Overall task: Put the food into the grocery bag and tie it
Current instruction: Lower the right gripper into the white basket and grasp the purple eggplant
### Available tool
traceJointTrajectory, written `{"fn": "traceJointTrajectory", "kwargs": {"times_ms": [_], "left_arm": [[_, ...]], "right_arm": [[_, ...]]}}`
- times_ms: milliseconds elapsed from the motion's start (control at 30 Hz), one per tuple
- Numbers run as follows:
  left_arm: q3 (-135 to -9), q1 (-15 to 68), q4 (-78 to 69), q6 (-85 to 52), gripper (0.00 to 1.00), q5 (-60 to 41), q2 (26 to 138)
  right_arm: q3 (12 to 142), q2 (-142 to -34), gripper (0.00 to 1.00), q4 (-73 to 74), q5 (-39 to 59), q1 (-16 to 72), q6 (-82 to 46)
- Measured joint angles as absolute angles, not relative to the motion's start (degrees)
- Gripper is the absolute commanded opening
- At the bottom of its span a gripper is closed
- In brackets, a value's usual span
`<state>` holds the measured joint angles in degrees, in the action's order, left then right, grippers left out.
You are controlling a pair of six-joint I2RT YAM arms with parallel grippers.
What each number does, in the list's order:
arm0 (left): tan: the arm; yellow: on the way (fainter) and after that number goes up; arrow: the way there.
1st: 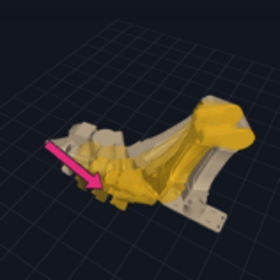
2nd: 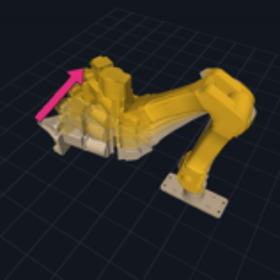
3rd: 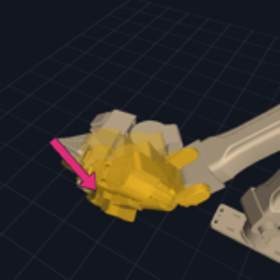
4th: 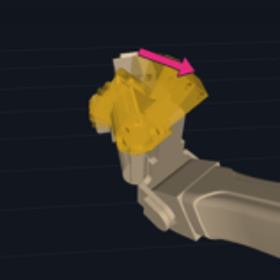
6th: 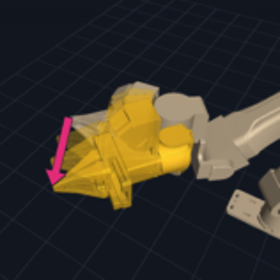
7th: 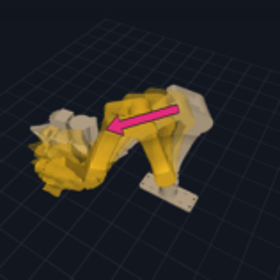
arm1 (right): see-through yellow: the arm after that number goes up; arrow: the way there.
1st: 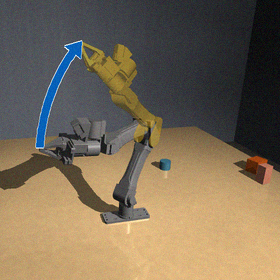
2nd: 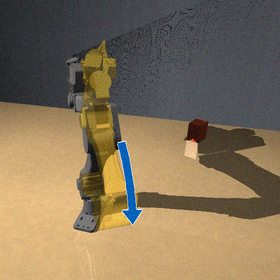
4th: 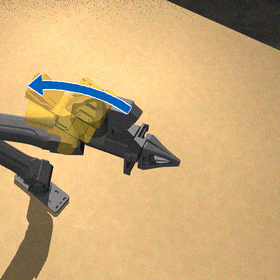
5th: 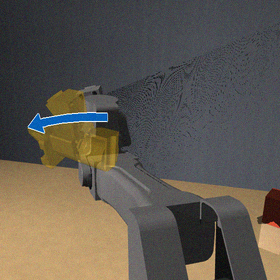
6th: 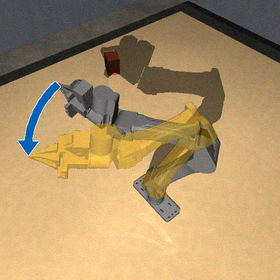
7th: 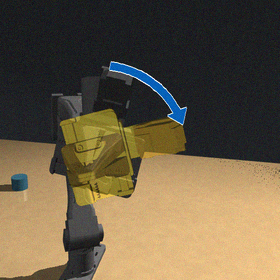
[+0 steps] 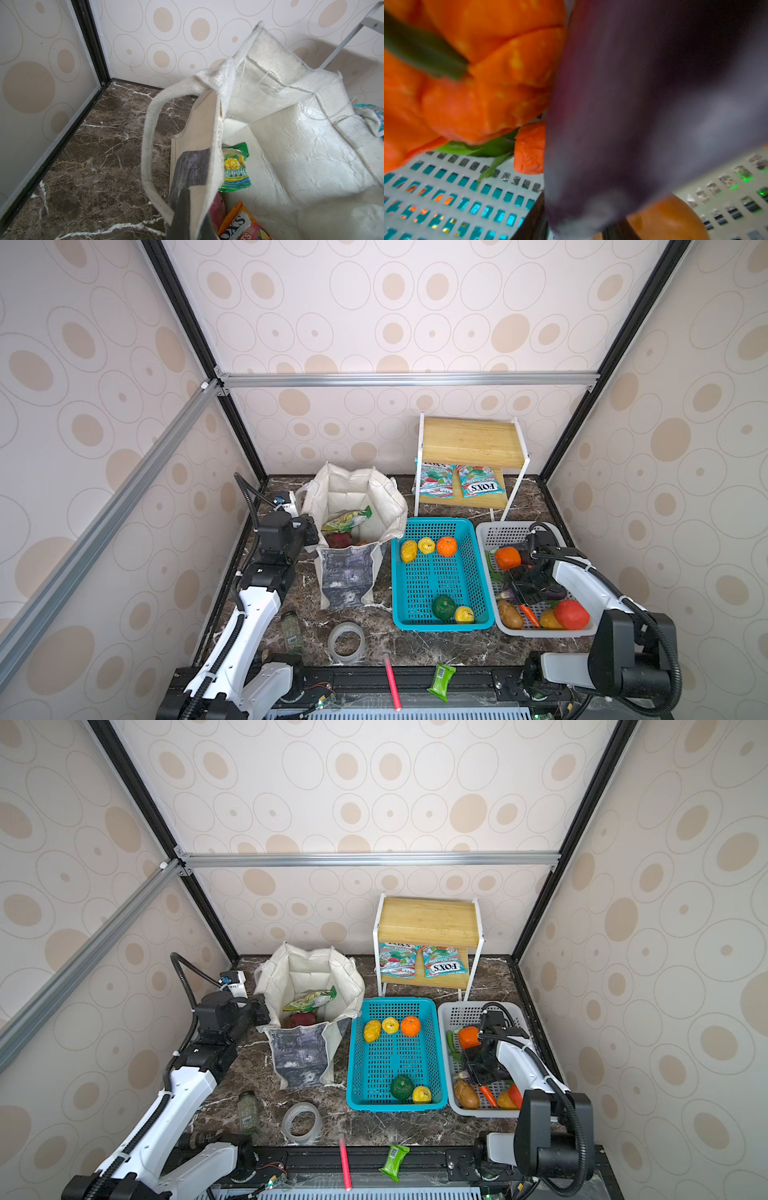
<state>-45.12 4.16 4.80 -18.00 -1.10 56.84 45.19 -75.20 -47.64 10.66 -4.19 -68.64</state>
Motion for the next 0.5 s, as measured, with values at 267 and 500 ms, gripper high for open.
{"fn": "traceJointTrajectory", "kwargs": {"times_ms": [267, 500], "left_arm": [[-45.1, 4.2, 4.8, -18.0, 0.0, -1.1, 56.8], [-45.1, 4.2, 4.8, -18.0, 0.0, -1.1, 56.8]], "right_arm": [[45.6, -71.0, 0.33, -48.4, 10.6, -4.2, -68.4], [48.4, -67.4, 0.33, -49.8, 10.5, -4.2, -67.2]]}}
